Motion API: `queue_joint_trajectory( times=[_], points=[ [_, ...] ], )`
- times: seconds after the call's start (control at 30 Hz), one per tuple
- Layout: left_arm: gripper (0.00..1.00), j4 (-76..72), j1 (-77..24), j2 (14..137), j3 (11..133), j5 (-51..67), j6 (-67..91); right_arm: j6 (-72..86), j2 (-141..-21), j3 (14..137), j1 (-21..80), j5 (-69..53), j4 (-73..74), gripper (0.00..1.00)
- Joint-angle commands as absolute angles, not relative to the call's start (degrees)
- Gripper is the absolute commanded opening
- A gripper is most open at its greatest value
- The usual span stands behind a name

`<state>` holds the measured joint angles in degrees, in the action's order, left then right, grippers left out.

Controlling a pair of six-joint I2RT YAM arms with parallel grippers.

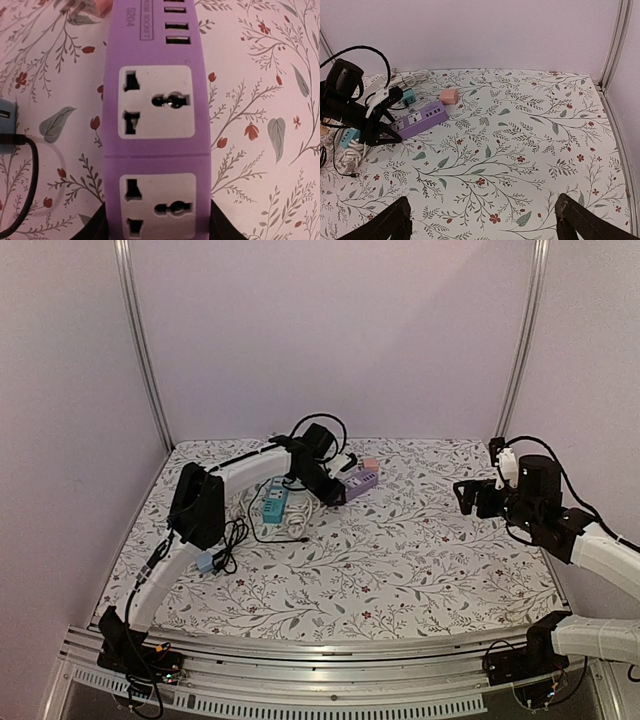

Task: Insert the plug

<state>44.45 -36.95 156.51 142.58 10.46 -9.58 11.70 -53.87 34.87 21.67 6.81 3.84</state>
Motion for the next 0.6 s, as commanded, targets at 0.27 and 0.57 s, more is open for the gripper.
queue_joint_trajectory(
  times=[0.27,0.57],
  points=[
    [0.29,43.1,-45.1,136.1,107.7,17.8,-25.6,17.5,-73.8,58.1,21.3,7.5,14.0,0.99],
    [0.5,41.4,-50.6,128.0,91.5,21.6,-24.1,24.8,-108.3,93.5,21.3,-6.6,20.8,0.93]
  ],
)
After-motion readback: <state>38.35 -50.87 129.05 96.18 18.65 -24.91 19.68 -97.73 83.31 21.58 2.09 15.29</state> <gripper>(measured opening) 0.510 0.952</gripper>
